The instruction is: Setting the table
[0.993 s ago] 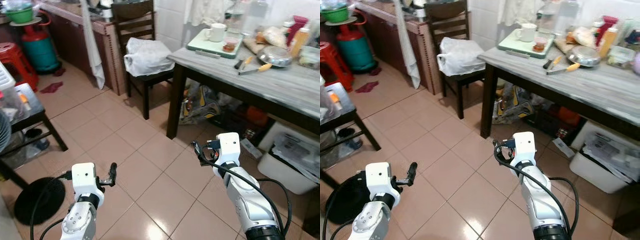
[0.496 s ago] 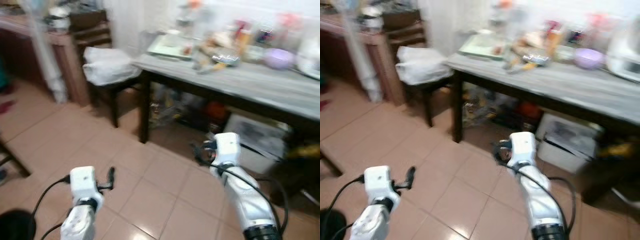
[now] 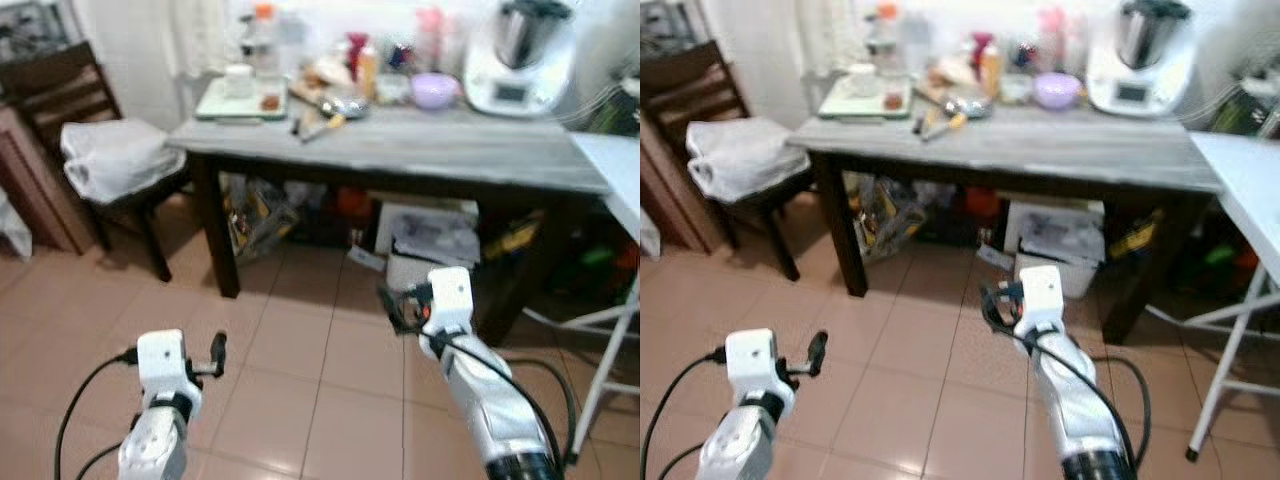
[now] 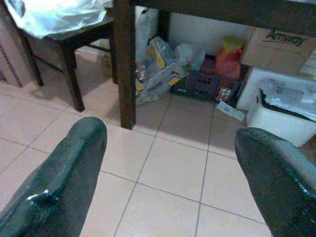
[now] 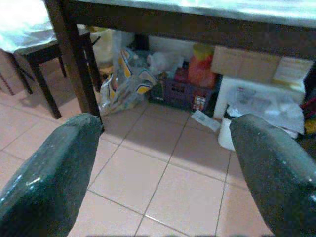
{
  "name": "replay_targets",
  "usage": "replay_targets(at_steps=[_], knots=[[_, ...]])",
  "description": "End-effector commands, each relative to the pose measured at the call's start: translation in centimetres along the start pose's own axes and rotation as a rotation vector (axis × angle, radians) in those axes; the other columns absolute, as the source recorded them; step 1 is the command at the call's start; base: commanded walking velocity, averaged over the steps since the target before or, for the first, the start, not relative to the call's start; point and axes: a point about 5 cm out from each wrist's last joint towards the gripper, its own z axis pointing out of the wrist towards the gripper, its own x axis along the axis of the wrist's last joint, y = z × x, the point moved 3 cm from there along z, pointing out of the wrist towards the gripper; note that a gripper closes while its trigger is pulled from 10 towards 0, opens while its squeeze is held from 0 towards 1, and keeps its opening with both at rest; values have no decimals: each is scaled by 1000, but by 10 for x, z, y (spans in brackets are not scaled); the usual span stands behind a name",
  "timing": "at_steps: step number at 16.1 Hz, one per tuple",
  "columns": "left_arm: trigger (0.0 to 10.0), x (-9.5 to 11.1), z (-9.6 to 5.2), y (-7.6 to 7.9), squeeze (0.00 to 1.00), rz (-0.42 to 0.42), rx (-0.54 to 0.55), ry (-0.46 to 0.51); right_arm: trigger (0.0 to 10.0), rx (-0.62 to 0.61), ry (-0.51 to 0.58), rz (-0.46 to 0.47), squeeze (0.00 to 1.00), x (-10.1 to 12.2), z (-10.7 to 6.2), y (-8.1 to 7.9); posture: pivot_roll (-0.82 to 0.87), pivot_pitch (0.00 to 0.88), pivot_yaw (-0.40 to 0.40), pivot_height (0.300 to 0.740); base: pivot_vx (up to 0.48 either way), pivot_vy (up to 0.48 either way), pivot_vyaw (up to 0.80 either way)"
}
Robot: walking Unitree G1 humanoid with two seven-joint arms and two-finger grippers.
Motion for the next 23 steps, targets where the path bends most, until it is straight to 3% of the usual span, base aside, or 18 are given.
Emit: replay_targets(at_steps=[1, 7, 23], knots=[[10000, 0, 0, 5, 0, 7, -24, -1, 10000, -17, 19, 3, 0, 5, -1, 4, -175, 0, 26, 740, 0, 0, 0], [10000, 7, 1, 13, 0, 23, -92, 26, 10000, -29, 24, 3, 0, 4, -2, 5, -182, 0, 39, 740, 0, -42, 0], [10000, 6, 1, 14, 0, 36, -131, 14, 10000, -49, 31, 17, 0, 2, -2, 4, -184, 0, 60, 740, 0, -467, 0]])
